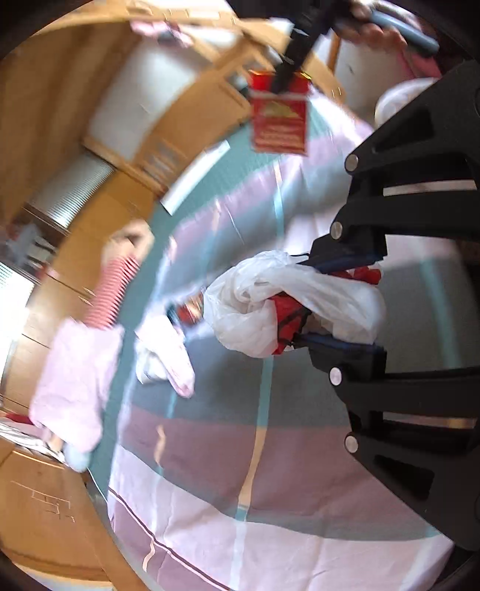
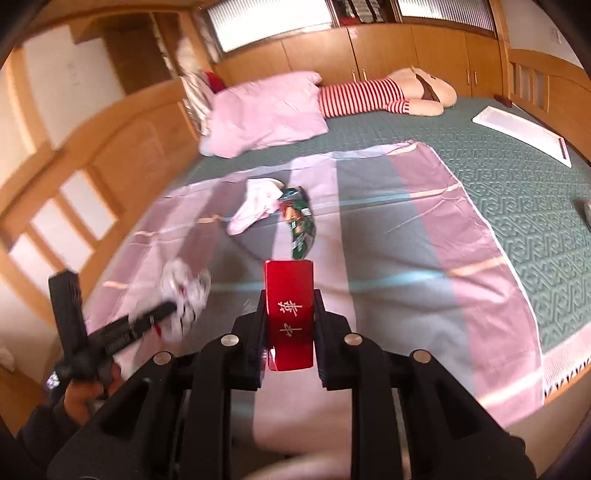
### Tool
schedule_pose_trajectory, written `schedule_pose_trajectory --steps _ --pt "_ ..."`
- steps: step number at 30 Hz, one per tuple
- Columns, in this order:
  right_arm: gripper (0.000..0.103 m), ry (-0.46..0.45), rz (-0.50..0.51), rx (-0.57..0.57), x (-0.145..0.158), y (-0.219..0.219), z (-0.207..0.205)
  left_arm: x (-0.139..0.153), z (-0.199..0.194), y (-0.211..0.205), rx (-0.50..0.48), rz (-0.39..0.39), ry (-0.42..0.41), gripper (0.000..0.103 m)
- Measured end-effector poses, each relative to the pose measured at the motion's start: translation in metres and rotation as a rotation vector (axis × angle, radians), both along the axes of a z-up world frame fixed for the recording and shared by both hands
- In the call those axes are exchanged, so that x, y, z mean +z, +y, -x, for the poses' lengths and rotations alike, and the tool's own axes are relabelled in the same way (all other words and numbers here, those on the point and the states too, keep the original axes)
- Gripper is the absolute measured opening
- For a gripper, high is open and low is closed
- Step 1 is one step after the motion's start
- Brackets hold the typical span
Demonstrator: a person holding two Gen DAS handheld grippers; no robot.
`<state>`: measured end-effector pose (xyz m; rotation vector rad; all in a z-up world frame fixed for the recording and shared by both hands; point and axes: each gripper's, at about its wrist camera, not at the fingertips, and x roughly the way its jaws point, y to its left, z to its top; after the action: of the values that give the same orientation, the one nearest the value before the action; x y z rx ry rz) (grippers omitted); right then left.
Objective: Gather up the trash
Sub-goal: 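Carry the white bag and red box over the wastebasket and open both tools, then move both tools back over the bed toward the remaining trash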
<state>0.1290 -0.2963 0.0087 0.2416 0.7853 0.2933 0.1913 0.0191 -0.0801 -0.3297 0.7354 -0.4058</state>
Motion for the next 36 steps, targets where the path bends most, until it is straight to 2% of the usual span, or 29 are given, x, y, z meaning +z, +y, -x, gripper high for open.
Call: schedule_pose_trajectory --steps 4,7,9,11,16,21,24,25,26,27,28,29,33,36 --pt "0.022 -0.005 0.002 -0.027 0.003 -0.027 0.059 0.017 0.044 -0.013 -0.030 -0.028 -0.041 0.030" --pt "0.022 0.015 0.021 -0.060 -0.005 -0.042 0.100 0.026 0.069 -0.039 -0.067 -0.096 -0.056 0.030" --pt "0.022 0.035 0.040 -0.075 -0.013 -0.048 0.121 0.034 0.094 -0.059 -0.125 -0.128 -0.088 0.030" --pt "0.022 0.051 0.048 -0.076 -0.021 -0.050 0.141 0.040 0.113 -0.080 -0.207 -0.122 -0.101 0.030" --pt "0.023 0.102 0.064 -0.084 -0.037 -0.056 0.169 0.037 0.147 -0.122 -0.368 -0.126 -0.069 0.030" --pt "0.027 0.028 -0.004 -0.174 -0.023 -0.083 0.189 0.030 0.171 -0.151 -0.482 -0.167 -0.063 0.030" --pt "0.027 -0.037 0.009 -0.222 -0.010 -0.091 0.197 0.025 0.186 -0.167 -0.557 -0.193 -0.066 0.032" --pt "0.030 -0.059 0.010 -0.237 -0.007 -0.093 0.199 0.023 0.192 -0.174 -0.592 -0.200 -0.064 0.034" --pt "0.034 -0.076 0.007 -0.249 -0.004 -0.095 0.201 0.021 0.195 -0.178 -0.614 -0.205 -0.061 0.043" --pt "0.045 -0.094 -0.001 -0.268 -0.001 -0.097 0.204 0.018 0.199 -0.184 -0.643 -0.215 -0.057 0.067" --pt "0.052 -0.109 -0.015 -0.280 0.001 -0.098 0.206 0.016 0.203 -0.188 -0.654 -0.230 -0.066 0.080" --pt "0.054 -0.121 -0.030 -0.284 0.002 -0.100 0.207 0.014 0.206 -0.192 -0.653 -0.242 -0.078 0.093" --pt "0.063 -0.140 -0.059 -0.288 0.002 -0.101 0.205 0.012 0.203 -0.189 -0.592 -0.285 -0.096 0.095" --pt "0.067 -0.142 -0.066 -0.285 0.001 -0.096 0.194 0.012 0.185 -0.167 -0.464 -0.291 -0.093 0.096"
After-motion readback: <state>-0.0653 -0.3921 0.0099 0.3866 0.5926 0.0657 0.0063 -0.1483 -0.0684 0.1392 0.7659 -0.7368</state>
